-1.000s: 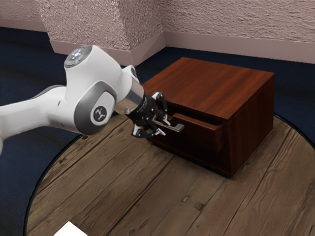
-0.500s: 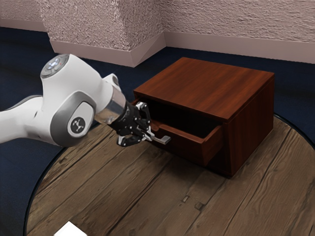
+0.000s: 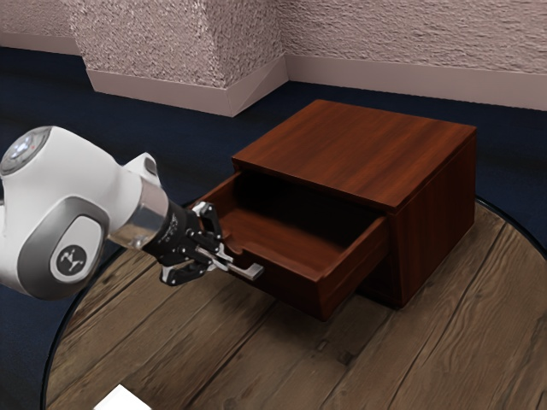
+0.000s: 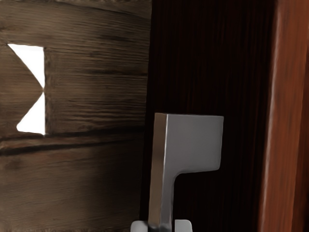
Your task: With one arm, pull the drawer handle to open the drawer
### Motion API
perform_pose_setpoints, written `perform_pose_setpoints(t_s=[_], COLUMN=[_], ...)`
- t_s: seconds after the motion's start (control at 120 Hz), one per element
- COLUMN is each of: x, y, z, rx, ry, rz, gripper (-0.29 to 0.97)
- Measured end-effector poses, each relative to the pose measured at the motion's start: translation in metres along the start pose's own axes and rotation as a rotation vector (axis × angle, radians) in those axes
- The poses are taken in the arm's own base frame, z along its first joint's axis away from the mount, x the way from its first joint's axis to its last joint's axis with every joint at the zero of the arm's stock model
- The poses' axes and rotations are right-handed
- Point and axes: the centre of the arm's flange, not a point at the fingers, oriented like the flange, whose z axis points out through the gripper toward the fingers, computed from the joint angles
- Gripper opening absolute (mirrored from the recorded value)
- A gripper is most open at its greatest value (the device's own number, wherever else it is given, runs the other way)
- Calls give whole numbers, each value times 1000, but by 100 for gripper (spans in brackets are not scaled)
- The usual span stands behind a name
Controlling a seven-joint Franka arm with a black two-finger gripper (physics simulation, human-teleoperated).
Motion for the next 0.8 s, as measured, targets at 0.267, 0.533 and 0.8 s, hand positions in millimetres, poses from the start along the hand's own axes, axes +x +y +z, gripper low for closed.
perform_pose_setpoints(t_s=[0.267,0.533,0.8], x=[3,-4,-120], y=[-26,-27,4], z=[-16,-29,-140], rx=[-16,-41,-145], ry=[1,1,42], rz=[-9,23,219], gripper=[-11,12,37])
